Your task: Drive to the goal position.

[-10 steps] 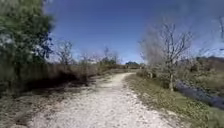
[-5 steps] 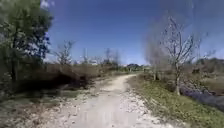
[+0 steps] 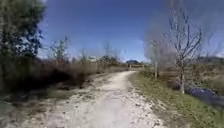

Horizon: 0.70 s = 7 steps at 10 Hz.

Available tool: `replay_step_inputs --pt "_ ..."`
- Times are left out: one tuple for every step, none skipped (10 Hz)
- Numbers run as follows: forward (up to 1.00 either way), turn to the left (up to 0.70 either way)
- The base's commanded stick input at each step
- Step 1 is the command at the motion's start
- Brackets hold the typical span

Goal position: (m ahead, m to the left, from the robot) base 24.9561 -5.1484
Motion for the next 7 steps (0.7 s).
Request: replay_step_inputs --pt "0.70 -0.21" --pt "0.70 -0.05" --pt "0.70 0.00" --pt "0.70 0.00" --pt "0.70 0.00" --pt "0.70 0.00" --pt "0.70 0.00"
